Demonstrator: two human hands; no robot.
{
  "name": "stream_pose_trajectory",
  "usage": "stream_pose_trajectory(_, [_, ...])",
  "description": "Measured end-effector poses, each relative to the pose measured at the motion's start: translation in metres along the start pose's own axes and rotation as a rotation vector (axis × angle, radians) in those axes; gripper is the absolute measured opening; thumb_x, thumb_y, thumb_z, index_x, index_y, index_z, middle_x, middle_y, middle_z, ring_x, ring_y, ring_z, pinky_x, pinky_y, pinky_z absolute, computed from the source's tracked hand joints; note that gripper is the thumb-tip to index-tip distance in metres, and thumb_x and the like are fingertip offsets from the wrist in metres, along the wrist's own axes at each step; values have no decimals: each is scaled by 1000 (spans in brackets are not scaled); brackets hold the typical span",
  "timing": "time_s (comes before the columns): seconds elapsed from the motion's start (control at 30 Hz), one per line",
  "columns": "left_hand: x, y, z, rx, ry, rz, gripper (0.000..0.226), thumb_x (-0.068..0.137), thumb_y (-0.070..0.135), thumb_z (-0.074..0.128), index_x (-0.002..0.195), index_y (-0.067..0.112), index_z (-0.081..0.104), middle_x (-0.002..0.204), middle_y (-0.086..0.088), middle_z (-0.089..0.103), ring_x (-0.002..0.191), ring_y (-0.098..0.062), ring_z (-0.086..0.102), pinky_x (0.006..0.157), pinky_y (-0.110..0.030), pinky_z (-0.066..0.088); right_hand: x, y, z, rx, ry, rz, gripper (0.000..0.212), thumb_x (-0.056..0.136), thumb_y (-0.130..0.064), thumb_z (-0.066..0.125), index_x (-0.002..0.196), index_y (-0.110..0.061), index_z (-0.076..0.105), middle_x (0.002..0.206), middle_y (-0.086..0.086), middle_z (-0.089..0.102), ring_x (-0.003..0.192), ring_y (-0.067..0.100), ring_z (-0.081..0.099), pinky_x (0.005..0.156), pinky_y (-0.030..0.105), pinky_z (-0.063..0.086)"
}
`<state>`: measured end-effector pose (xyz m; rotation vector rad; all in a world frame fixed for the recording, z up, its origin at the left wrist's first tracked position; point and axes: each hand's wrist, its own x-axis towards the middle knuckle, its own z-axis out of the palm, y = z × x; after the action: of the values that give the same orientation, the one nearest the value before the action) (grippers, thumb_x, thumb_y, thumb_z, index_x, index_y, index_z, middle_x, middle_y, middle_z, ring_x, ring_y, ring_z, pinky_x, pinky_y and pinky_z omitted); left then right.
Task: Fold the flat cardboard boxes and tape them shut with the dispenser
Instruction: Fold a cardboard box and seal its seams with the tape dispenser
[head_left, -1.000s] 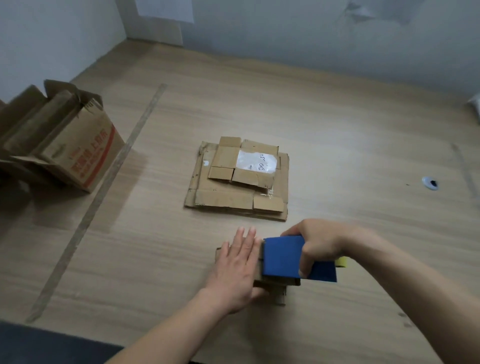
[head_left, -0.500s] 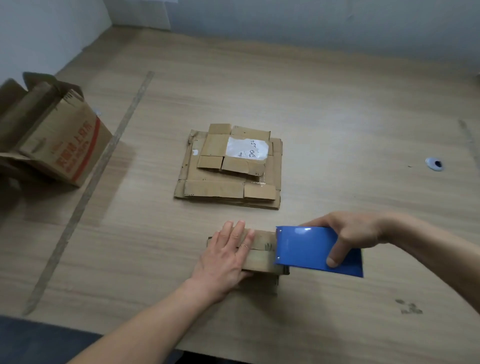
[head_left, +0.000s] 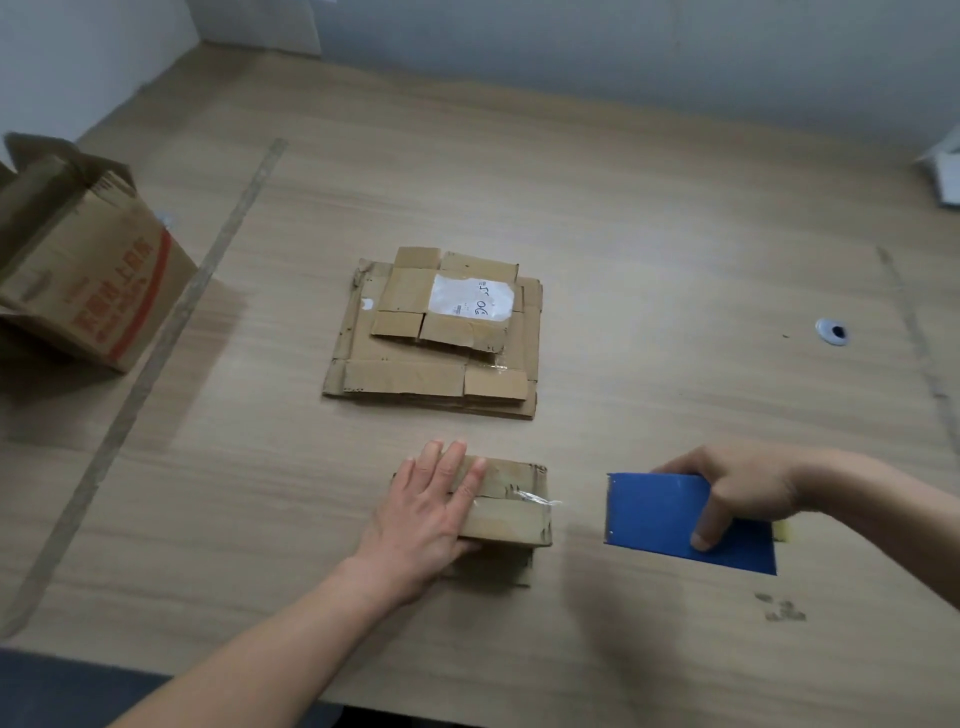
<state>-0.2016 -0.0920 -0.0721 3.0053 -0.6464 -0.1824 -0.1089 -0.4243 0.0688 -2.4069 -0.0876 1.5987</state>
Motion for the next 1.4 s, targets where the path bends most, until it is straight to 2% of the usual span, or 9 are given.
stream_pose_trajectory(0.13, [0,0,2,1,12,2,106,65,65,76,147,13,34,147,-20,40,132,-41,36,98,-56,47,14,-23,14,-70,42,75,39,77,-28,82,113,-27,67,102,-6,71,90,13,66,67,26,51])
stream_pose_trajectory(0.3, [0,0,2,-6,36,-4,105,67,65,76,147,13,33,147,-19,40,133,-40,36,98,-56,47,46,-61,34,-119,87,123,45,71,-38,84,108,-19,67,106,1,70,97,22,66,81,34,55])
stream_pose_trajectory(0.4, [-1,0,4,-13,29,-2,104,70,65,73,149,13,30,149,-19,38,135,-40,34,100,-56,45,56,-86,37,-163,75,132,46,74,-36,85,110,-14,64,108,3,68,99,24,65,79,33,55])
stream_pose_trajectory(0.6, [0,-2,4,-65,-63,-59,104,67,66,74,147,14,32,147,-19,34,130,-43,41,98,-58,46,74,-142,47,-300,121,153,20,79,-24,78,88,-16,62,86,4,70,69,21,69,60,30,57])
stream_pose_trajectory(0.77, [-3,11,-17,-53,-167,-176,90,92,66,40,154,22,-10,154,-12,-3,140,-38,7,108,-53,23,60,-122,34,-118,211,231,35,79,-25,79,106,-18,58,93,3,65,83,17,66,68,30,57])
stream_pose_trajectory(1.0, [-7,29,-44,-37,-199,-267,107,80,76,46,154,17,-5,146,-13,18,120,-31,32,89,-47,31,21,-78,18,36,375,223,36,74,-28,80,104,-20,61,96,0,67,84,16,64,63,30,50])
stream_pose_trajectory(1.1, [-5,29,-50,-69,-216,-201,114,79,80,45,154,17,-12,158,-12,-7,137,-39,17,100,-54,26,14,-69,21,121,415,211,39,74,-28,81,107,-21,62,99,0,68,87,18,66,70,33,54])
stream_pose_trajectory(1.23, [7,29,-39,-73,-233,87,111,84,77,42,152,18,-24,151,-7,-47,138,-38,-42,114,-66,-4,14,-66,30,162,433,206,43,74,-28,84,111,-21,63,101,0,68,89,18,65,79,37,58])
stream_pose_trajectory(1.4, [18,31,-22,-47,-278,167,94,91,66,36,155,21,-17,154,-3,-41,148,-35,-22,114,-56,21,14,-60,42,209,422,209,37,74,-26,83,105,-20,63,99,1,69,87,19,66,73,34,57])
